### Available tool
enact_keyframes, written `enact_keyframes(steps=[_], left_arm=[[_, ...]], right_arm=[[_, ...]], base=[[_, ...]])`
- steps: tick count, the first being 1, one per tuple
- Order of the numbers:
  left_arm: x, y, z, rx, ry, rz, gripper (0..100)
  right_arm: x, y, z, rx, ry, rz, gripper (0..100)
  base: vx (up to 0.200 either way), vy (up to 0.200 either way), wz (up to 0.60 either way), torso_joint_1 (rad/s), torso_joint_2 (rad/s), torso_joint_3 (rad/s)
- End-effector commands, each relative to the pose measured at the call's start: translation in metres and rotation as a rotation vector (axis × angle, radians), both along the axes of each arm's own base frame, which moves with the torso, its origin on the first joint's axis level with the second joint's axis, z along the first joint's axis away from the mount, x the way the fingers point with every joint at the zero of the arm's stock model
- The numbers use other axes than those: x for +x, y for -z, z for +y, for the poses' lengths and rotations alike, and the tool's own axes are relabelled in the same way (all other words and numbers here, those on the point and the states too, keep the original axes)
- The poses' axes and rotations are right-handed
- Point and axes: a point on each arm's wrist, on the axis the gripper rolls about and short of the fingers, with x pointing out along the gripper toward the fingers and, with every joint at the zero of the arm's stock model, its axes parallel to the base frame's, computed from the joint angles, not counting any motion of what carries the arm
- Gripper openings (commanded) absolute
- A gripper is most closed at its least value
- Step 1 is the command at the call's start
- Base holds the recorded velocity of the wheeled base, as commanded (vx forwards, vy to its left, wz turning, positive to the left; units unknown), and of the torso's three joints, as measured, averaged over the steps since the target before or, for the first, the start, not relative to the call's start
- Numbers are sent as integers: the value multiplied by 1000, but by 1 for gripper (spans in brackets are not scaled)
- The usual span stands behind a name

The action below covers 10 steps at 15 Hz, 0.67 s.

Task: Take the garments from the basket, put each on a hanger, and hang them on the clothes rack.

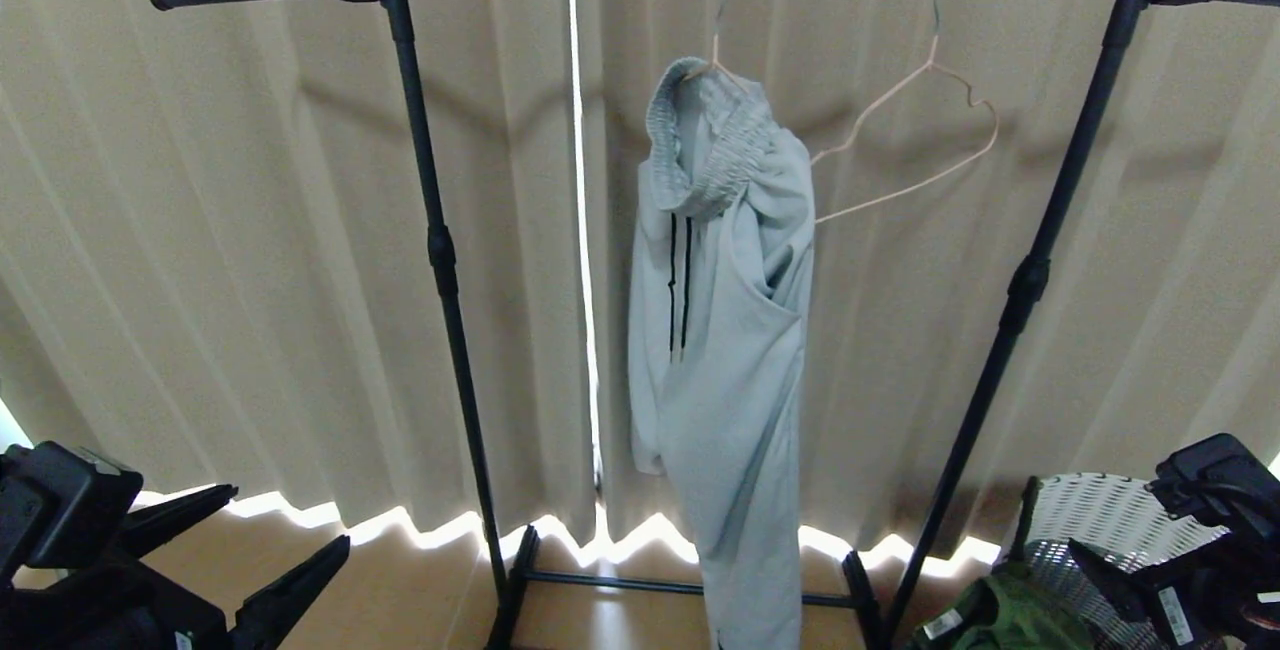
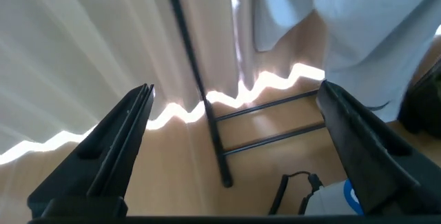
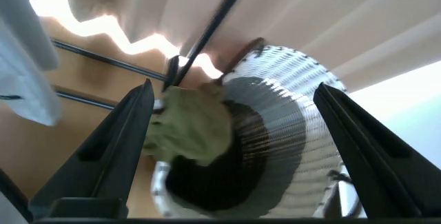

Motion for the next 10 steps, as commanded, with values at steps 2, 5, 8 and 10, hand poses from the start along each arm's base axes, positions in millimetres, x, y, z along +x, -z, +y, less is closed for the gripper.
enact_keyframes(steps=[2, 5, 8, 10], left_arm=[[0, 0, 0, -1, 1, -2, 100], [-2, 2, -3, 2, 27, 7, 100], [-3, 3, -5, 3, 47, 9, 100], [-3, 2, -5, -5, 45, 9, 100]], right_arm=[[0, 0, 0, 0, 1, 1, 100], [0, 3, 1, 3, -13, 22, 100], [3, 21, 7, -13, -68, 138, 100], [12, 31, 15, -19, -116, 208, 100]], base=[[0, -200, 0, -2, 0, 2], [0, 0, 0, 0, 0, 0], [0, 0, 0, 0, 0, 0], [0, 0, 0, 0, 0, 0]])
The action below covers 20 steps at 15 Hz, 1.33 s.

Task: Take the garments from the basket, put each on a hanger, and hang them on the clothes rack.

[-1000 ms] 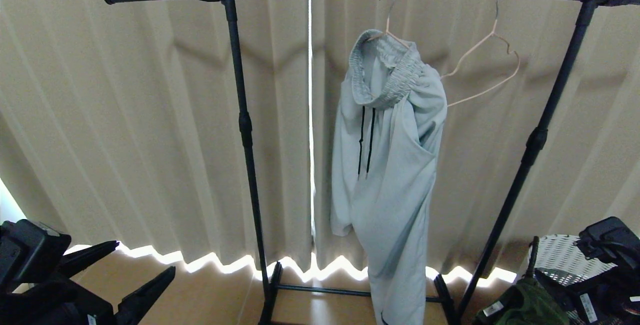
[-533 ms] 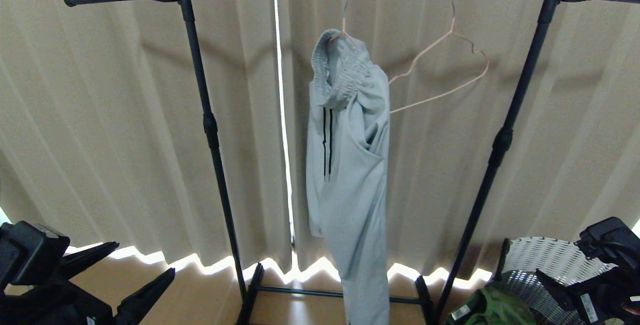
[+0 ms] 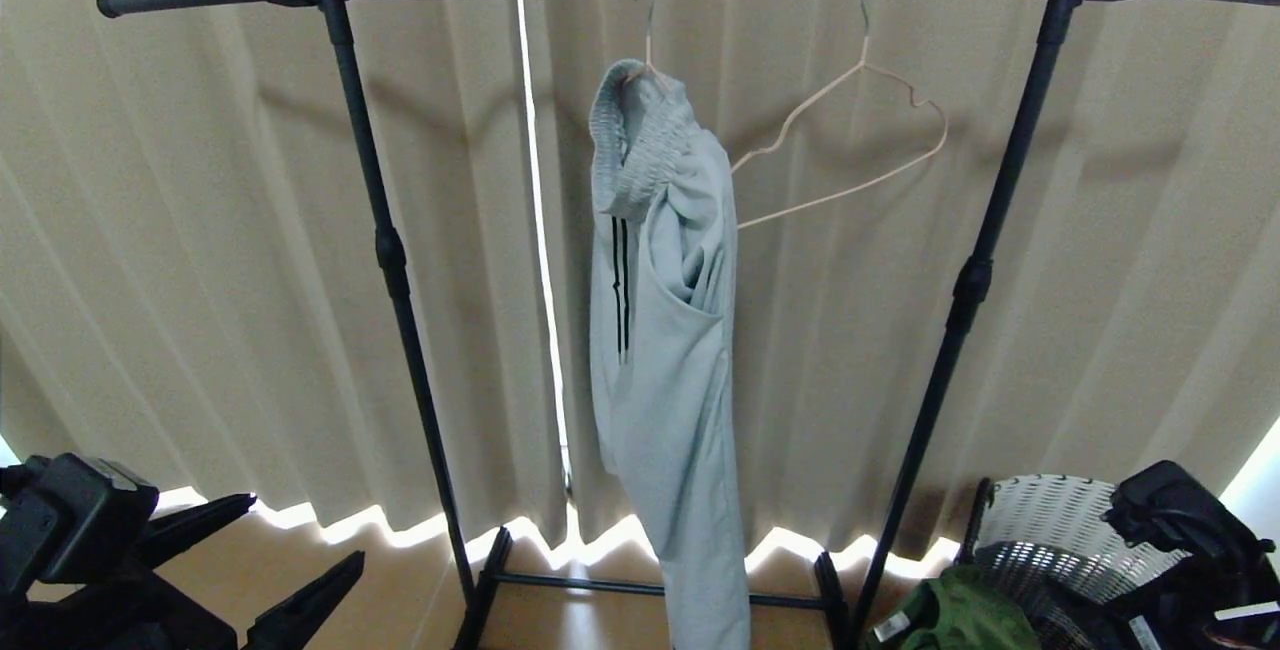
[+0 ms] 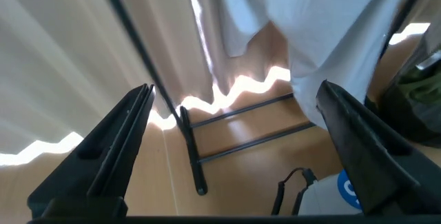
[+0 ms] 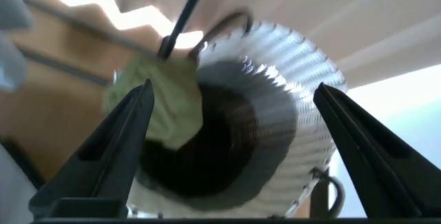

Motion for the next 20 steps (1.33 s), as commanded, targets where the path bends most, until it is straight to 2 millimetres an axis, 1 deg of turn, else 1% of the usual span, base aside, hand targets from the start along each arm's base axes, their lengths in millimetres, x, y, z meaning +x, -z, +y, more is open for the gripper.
enact_keyframes(steps=[1, 3, 4, 5, 6, 8, 9, 12, 13, 15, 20], left_arm=[[1, -1, 0, -2, -2, -2, 100], [0, -1, 0, -3, 0, -3, 100], [0, -1, 0, -3, 0, -3, 100], [0, -1, 0, -2, 0, -2, 100], [0, -1, 0, -2, 0, -2, 100], [0, 0, 0, -2, 1, 0, 100], [0, 0, 0, -2, 1, 1, 100], [0, 1, 0, -1, 1, 4, 100], [0, 1, 0, -1, 1, 4, 100], [0, 1, 0, -1, 1, 4, 100], [0, 1, 0, 0, 4, 9, 100]], right_arm=[[12, 17, 10, -12, -61, 111, 100], [20, 25, 20, -22, -112, 161, 100], [30, 33, 27, -31, -133, 201, 100], [40, 41, 29, -39, -131, 234, 100], [50, 48, 31, -40, -127, 258, 100], [63, 61, 31, -46, -102, 297, 100], [69, 72, 32, -67, -84, 335, 100], [83, 90, 35, -61, -58, 376, 100], [85, 95, 35, -67, -55, 392, 100], [90, 103, 36, -77, -39, 405, 100], [109, 105, 30, -60, 18, 365, 100]], base=[[0, 0, 0, 0, 0, 0], [0, 0, 0, 0, 0, 0], [0, 0, 0, 0, 0, 0], [0, 0, 0, 0, 0, 0], [0, 0, 0, 0, 0, 0], [0, 0, 0, 0, 0, 0], [0, 0, 0, 0, 0, 0], [0, 0, 0, 0, 0, 0], [0, 0, 0, 0, 0, 0], [0, 0, 0, 0, 0, 0], [0, 0, 0, 0, 0, 0]])
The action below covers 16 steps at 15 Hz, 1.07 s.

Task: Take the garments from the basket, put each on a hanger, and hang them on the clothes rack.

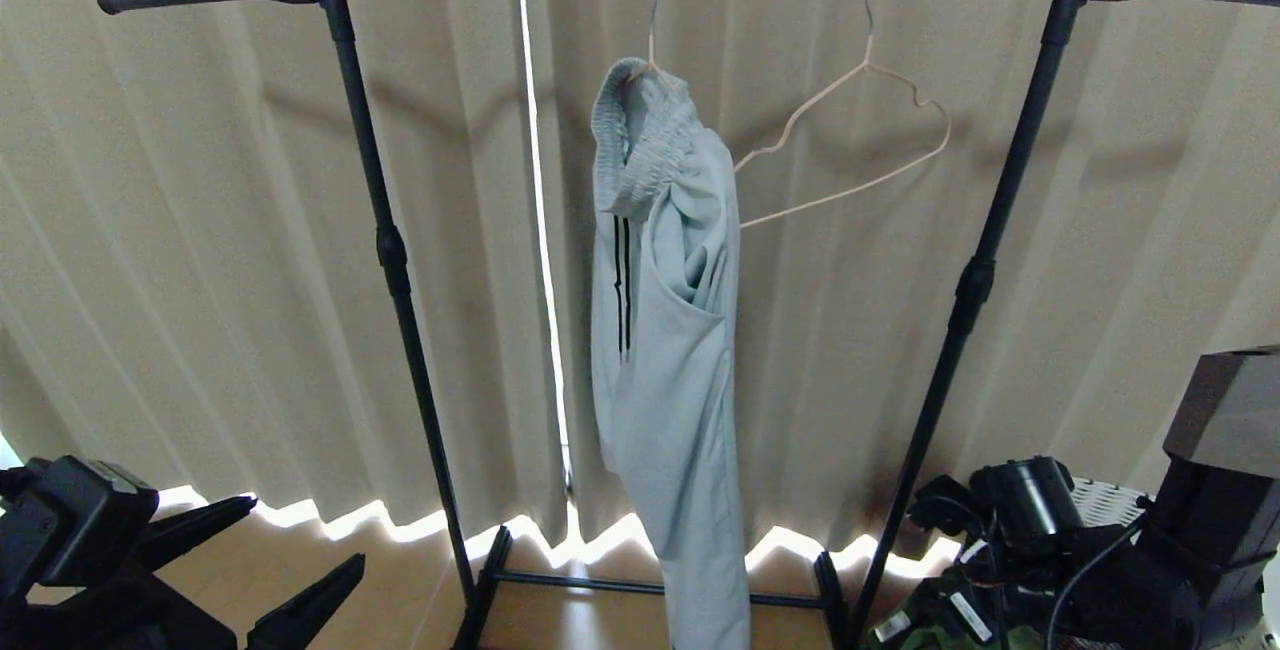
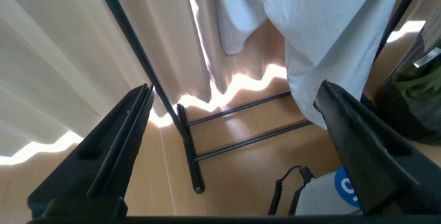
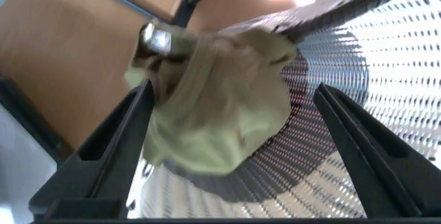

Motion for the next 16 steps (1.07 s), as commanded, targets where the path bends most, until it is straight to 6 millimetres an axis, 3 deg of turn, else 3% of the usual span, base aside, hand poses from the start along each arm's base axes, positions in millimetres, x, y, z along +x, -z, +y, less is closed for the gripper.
enact_keyframes(steps=[1, 9, 10, 16], left_arm=[[0, 0, 0, 0, 1, 2, 100], [0, 0, 0, -1, 1, -4, 100], [0, 0, 0, -1, 1, -4, 100], [-2, -2, 2, -5, -10, -21, 100]], right_arm=[[6, 3, -2, 1, 13, -3, 100], [11, 11, -6, -2, 30, 13, 100], [10, 12, -6, -2, 31, 19, 0], [-1, 5, -7, 22, 68, 12, 0]], base=[[0, 0, 0, 0, 0, 0], [0, 0, 0, 0, 0, 0], [0, 0, 0, 0, 0, 0], [0, 0, 0, 0, 0, 0]])
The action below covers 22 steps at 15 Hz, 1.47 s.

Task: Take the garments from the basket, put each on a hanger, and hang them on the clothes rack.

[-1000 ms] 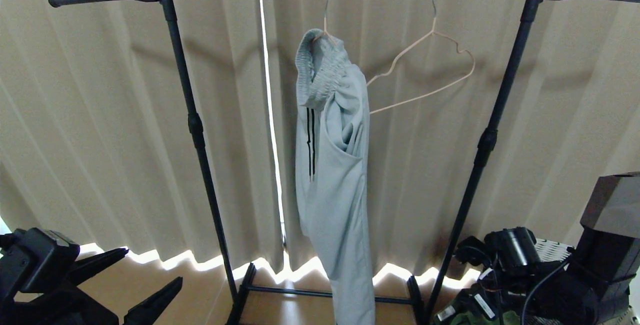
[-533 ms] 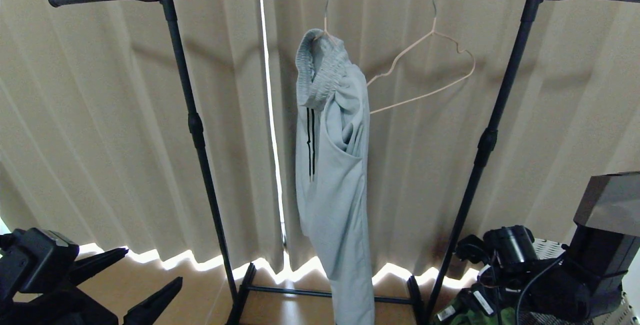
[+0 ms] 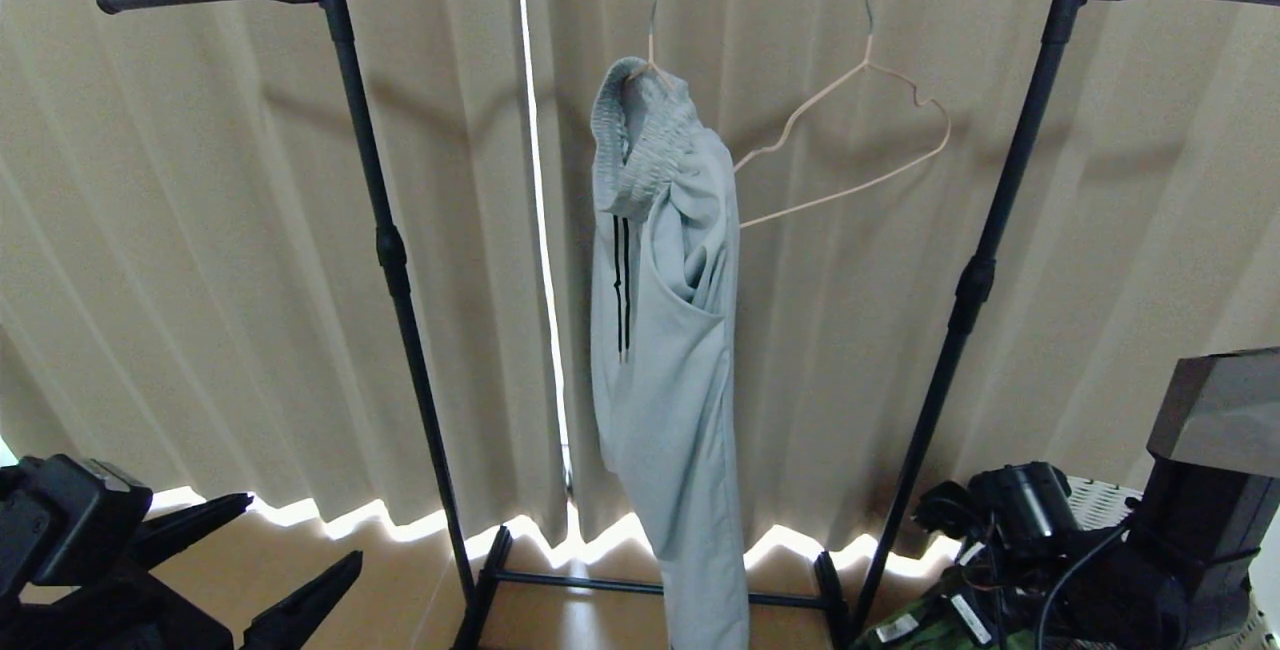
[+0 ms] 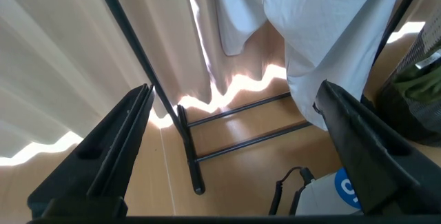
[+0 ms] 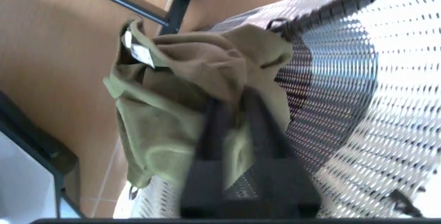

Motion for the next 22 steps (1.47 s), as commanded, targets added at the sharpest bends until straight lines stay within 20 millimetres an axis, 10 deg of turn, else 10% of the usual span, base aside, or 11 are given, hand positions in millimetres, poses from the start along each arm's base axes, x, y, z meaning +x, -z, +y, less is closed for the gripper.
enact_keyframes(steps=[1, 12, 22], left_arm=[[-4, -5, 2, -14, -8, -36, 100], [-21, -26, 14, -54, -84, -202, 100], [-38, -22, 17, -85, -94, -249, 100]], right_arm=[[-5, -10, 1, 13, 13, -28, 0], [-48, -146, 1, 116, -11, -564, 0], [-56, -173, 5, 78, -91, -681, 0]], base=[[0, 0, 0, 0, 0, 0], [0, 0, 0, 0, 0, 0], [0, 0, 0, 0, 0, 0]])
